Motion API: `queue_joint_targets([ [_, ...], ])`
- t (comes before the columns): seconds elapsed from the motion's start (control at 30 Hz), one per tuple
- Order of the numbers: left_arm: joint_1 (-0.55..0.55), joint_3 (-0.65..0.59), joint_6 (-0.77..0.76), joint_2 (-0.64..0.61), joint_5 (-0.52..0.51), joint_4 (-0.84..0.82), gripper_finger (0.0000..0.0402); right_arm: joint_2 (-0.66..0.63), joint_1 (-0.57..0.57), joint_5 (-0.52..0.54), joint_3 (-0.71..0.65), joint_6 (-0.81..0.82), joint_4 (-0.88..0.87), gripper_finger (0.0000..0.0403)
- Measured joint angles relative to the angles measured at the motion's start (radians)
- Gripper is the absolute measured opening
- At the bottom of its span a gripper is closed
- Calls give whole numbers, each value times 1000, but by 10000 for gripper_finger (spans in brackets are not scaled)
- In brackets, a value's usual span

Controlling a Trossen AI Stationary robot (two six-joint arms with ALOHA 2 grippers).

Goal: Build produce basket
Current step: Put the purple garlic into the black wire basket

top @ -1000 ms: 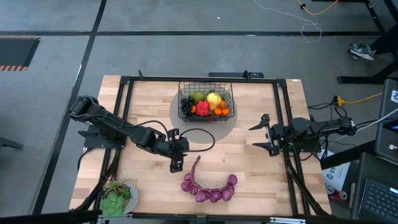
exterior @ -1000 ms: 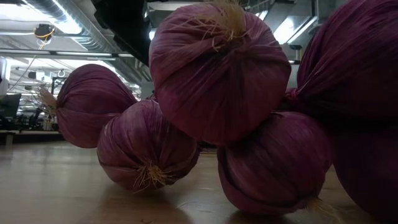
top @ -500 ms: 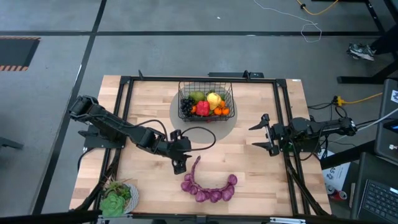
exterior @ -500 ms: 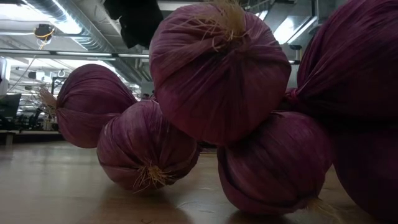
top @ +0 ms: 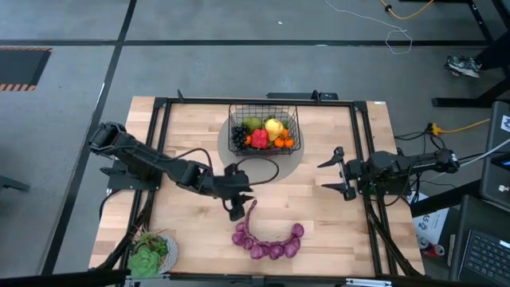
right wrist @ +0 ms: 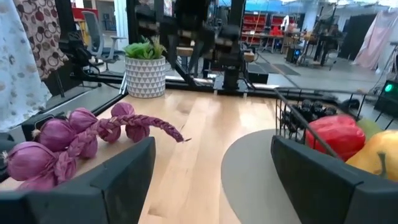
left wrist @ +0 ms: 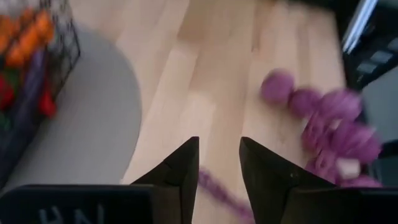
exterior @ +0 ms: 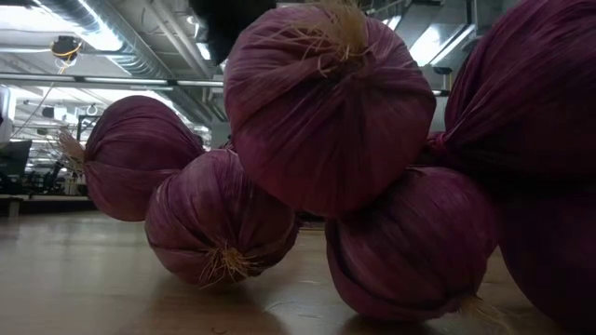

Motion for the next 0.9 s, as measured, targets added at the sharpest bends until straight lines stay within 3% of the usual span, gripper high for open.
queue_joint_targets([
  [0.27,-66,9,103,99,42,385,110,61,0,-24,0,77,-4,322],
  [0.4,-98,82,102,165,-33,387,110,86,0,-24,0,74,-4,322],
  [0.53,-117,183,29,229,-39,381,110,103,0,-24,0,84,-4,322],
  [0.77,-125,374,-51,342,40,81,110,133,0,-25,0,99,-4,322],
  [0.9,-129,422,-243,377,45,-156,110,145,0,-25,0,111,-3,322],
])
